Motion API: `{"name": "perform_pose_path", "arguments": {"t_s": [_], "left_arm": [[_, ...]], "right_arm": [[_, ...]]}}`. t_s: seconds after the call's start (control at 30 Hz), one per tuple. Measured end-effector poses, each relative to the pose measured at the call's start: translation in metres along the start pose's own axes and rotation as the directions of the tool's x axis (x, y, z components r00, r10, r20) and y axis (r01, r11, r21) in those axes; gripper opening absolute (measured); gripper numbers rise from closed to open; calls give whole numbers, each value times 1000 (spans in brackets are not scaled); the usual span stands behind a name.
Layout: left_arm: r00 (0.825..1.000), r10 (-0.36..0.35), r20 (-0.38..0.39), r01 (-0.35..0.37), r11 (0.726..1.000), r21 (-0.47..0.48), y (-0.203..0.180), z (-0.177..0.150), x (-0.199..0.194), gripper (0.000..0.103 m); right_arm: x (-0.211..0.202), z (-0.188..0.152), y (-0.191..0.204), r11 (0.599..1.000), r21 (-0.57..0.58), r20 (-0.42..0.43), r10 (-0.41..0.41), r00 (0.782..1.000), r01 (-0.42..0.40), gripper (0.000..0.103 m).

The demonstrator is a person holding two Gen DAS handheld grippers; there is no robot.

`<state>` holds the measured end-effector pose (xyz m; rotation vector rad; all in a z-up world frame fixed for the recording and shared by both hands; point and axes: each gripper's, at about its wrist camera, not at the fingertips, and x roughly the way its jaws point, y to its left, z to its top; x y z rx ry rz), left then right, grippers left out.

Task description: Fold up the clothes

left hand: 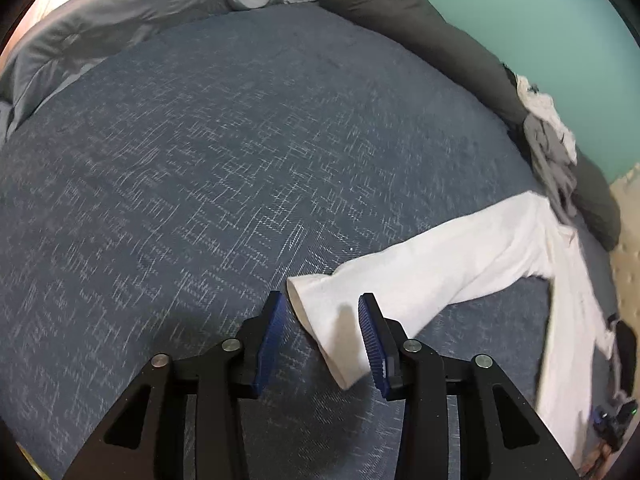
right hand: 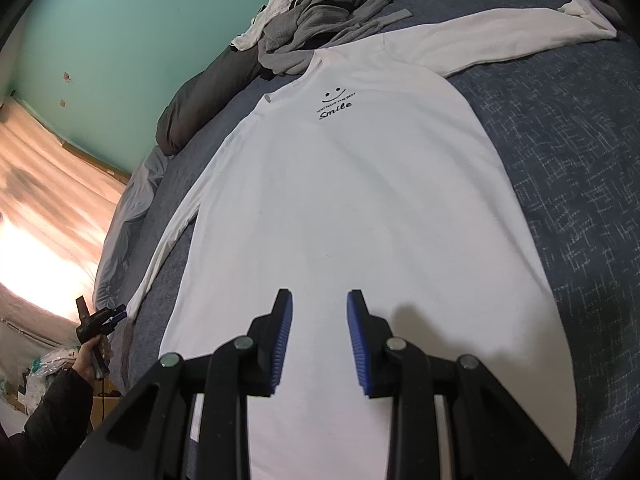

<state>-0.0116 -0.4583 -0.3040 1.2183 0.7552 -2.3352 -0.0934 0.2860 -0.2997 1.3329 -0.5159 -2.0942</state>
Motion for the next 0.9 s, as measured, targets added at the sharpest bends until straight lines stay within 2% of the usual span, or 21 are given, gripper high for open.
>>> {"name": "perform_pose_path", "arguments": {"t_s": [0.1, 0.23, 0.43, 0.7, 0.83, 0.9], "left_arm": [[1000, 21, 15, -21, 1000, 14, -1, 3, 4, 2], [997, 23, 68, -24, 1000, 8, 1, 11, -4, 2], [993, 30, 116, -23, 998, -59, 17, 37, -14, 2], [994, 55, 91, -46, 995, -90, 30, 64, 5, 2], [998, 55, 24, -52, 992, -118, 39, 69, 26, 2], [998, 53, 19, -50, 990, -135, 44, 67, 30, 5]], "right_arm": [[4, -2, 0, 1000, 4, -12, -6, 1000, 6, 28], [11, -2, 5, 1000, -4, -28, -10, 1000, 10, 28], [17, -1, 14, 1000, -23, -38, -11, 999, 10, 28], [23, 1, 26, 999, -46, -47, -17, 999, 15, 28], [25, 2, 33, 998, -57, -51, -21, 998, 18, 28], [27, 3, 36, 998, -62, -53, -23, 998, 19, 28]]}}
